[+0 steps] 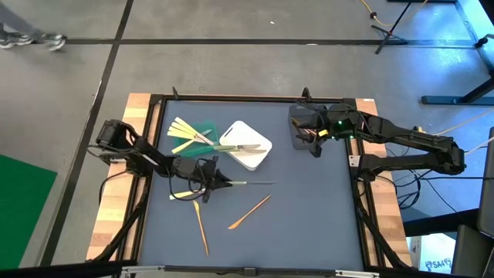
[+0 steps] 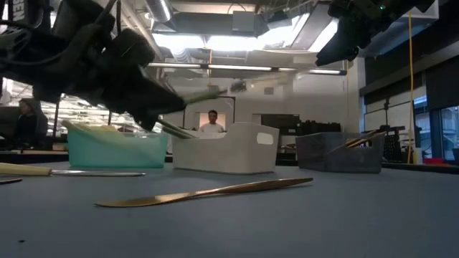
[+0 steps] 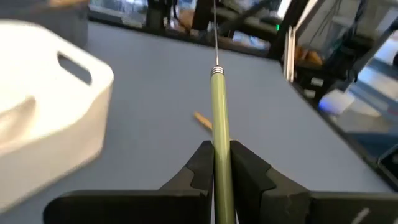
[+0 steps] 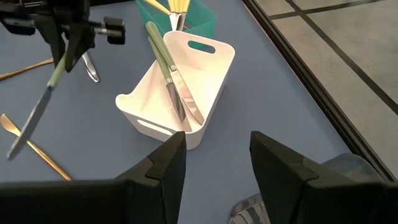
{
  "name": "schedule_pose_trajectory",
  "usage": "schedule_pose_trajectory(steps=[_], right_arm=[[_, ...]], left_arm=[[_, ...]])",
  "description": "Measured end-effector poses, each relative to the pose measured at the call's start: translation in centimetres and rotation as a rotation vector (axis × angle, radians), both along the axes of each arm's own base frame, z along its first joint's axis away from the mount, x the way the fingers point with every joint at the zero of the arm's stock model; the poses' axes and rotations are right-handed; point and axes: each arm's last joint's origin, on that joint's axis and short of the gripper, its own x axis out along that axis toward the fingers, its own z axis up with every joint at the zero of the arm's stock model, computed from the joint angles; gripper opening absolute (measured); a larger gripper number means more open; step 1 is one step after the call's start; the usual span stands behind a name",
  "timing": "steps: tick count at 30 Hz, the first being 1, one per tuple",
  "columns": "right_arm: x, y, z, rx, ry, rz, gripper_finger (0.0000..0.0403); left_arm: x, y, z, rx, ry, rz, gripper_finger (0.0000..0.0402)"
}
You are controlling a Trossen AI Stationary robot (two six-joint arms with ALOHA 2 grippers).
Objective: Sort silverware by color (type)
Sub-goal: Put the green table knife into the white bin
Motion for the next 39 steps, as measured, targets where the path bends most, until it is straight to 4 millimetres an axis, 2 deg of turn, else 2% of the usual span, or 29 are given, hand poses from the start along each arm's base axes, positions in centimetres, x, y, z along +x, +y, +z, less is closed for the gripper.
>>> schedule_pose_trajectory(steps=[9,15,19,26,33,39], right_arm=[[0.0,0.0,0.0,0.000,0.000,0.000,0.0167],[0.0,0.0,0.0,0.000,0.000,0.000,0.0167],[0.0,0.0,0.0,0.000,-0.001,0.000,0.0167],[0.0,0.0,0.0,0.000,0.000,0.000,0.0167],[0.0,0.0,0.0,0.000,0.000,0.000,0.0167],[0.0,0.0,0.0,0.000,0.000,0.000,0.0167]], left_arm=[[-0.4,1.8,2.8,-0.006,-0.070,0.058,0.0026],[-0.5,2.9,5.4,0.082,-0.072,0.080,0.0026],[-0.2,3.8,7.2,0.151,0.034,0.080,0.0026],[0.5,5.7,10.6,0.342,0.347,0.054,0.0026],[0.8,8.0,14.0,0.447,0.414,0.135,0.0026],[-0.2,10.3,13.6,0.539,0.544,0.199,0.0026]])
